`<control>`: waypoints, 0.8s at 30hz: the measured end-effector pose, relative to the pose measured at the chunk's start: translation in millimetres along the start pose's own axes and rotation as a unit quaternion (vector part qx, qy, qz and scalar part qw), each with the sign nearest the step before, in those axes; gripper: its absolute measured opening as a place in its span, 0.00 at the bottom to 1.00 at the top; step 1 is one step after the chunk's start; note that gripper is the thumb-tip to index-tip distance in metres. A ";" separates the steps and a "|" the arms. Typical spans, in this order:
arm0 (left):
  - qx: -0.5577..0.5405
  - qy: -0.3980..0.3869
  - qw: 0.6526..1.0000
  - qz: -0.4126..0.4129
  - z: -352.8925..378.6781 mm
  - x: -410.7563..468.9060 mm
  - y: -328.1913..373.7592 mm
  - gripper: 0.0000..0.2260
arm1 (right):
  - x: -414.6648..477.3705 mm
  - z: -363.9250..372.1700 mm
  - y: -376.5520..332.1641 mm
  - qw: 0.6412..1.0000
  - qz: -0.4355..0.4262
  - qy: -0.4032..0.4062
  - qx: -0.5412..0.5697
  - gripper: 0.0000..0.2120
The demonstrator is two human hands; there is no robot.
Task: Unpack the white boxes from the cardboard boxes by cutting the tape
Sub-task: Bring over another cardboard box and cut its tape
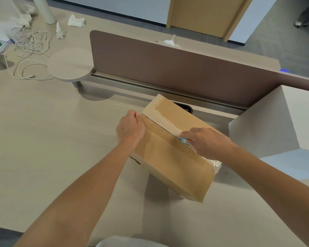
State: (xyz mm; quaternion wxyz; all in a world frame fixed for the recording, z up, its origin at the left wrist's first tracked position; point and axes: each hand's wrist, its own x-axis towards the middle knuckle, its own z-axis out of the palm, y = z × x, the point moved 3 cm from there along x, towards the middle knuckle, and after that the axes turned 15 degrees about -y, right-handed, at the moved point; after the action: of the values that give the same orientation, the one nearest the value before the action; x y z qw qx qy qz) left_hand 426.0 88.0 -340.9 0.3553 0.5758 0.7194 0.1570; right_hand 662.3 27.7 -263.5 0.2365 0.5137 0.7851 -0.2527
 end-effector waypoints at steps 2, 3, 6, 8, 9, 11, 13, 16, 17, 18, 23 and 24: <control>-0.001 0.000 1.000 -0.002 0.1 -0.2 0.3 0.15 | -3.7 2.9 2.2 1.000 0.004 0.000 -0.001 0.15; -0.002 0.000 1.000 -0.002 -0.1 -0.3 0.4 0.15 | -5.4 4.3 3.3 1.000 0.007 0.001 -0.001 0.15; -0.002 0.001 1.000 0.000 -0.3 -0.4 0.9 0.14 | -9.5 7.8 5.0 1.000 0.011 0.004 0.001 0.16; -0.001 0.002 1.000 -0.001 -0.2 -0.8 1.5 0.14 | -12.1 9.0 5.4 1.000 0.013 0.004 -0.005 0.16; 0.001 0.003 1.000 -0.002 -0.4 -0.9 1.6 0.14 | -13.2 9.8 5.8 1.000 0.013 0.004 -0.010 0.16; 0.003 0.004 1.000 -0.003 -0.6 -1.2 1.9 0.14 | -16.3 11.7 7.5 1.000 0.014 0.003 -0.017 0.17; 0.002 0.003 1.000 -0.002 -0.3 -1.7 1.8 0.14 | -19.8 14.9 10.7 1.000 0.018 0.004 -0.023 0.17; 0.005 0.004 1.000 -0.001 -0.1 -2.2 1.9 0.14 | -25.0 19.7 14.6 0.999 0.025 0.002 -0.030 0.18; 0.008 0.005 1.000 0.000 -0.2 -2.4 2.4 0.14 | -26.7 20.8 15.5 0.999 0.028 0.000 -0.029 0.18; 0.010 0.006 1.000 0.001 -0.2 -2.4 2.8 0.14 | -28.5 21.4 15.6 0.999 0.030 -0.001 -0.026 0.18; 0.014 0.012 1.000 -0.003 -0.3 -2.1 3.3 0.14 | -36.0 25.5 17.9 0.999 0.035 -0.001 -0.035 0.19; 0.015 0.012 1.000 -0.005 0.2 -1.9 3.0 0.14 | -37.1 25.8 18.3 0.999 0.037 0.000 -0.037 0.19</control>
State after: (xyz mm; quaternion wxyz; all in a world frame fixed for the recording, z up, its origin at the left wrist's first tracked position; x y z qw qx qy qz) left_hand 428.4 87.0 -338.5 0.3388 0.5757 0.7286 0.1512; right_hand 695.5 -8.0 -262.5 0.2646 0.5331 0.7745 -0.2144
